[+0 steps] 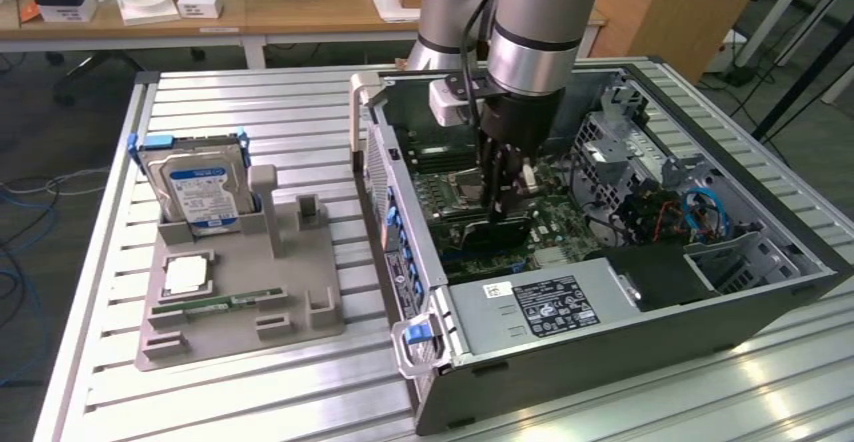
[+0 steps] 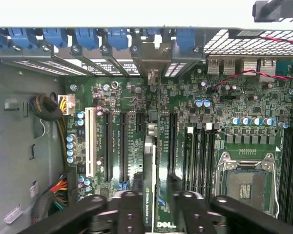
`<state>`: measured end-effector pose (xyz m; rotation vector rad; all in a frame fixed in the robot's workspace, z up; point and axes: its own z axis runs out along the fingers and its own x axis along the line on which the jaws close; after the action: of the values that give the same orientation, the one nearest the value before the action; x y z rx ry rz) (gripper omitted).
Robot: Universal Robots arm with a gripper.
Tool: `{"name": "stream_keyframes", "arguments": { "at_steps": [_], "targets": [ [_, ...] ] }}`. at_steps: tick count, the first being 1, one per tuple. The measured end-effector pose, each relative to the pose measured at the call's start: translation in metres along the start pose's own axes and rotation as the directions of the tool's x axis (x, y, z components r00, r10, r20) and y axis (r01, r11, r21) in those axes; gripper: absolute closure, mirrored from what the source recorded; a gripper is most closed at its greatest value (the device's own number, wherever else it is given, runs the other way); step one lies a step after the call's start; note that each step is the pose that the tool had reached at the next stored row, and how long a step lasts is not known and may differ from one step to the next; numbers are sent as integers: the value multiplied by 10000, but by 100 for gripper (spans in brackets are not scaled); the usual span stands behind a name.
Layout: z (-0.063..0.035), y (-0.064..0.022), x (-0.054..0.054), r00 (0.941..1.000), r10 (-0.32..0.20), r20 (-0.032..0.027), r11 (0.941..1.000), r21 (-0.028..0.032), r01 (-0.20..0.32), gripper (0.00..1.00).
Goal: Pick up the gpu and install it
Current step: 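Insert the gpu into the slot, then press down on the gpu until it lock into place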
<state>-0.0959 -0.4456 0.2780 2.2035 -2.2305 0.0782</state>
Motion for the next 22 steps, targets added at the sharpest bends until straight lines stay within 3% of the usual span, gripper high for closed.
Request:
{"name": "stream_keyframes", "arguments": {
  "at_steps": [3, 7, 10, 11, 22],
  "targets": [
    [0, 0, 0, 10000, 1, 0, 10000, 5, -1, 81],
    [0, 0, 0, 10000, 0, 0, 10000, 12, 0, 89],
    [0, 0, 0, 10000, 1, 0, 10000, 18, -1, 89],
    [0, 0, 0, 10000, 3, 0, 10000, 81, -3, 89],
    [-1, 12, -2, 10000, 37, -2, 10000, 83, -37, 89]
  ]
}}
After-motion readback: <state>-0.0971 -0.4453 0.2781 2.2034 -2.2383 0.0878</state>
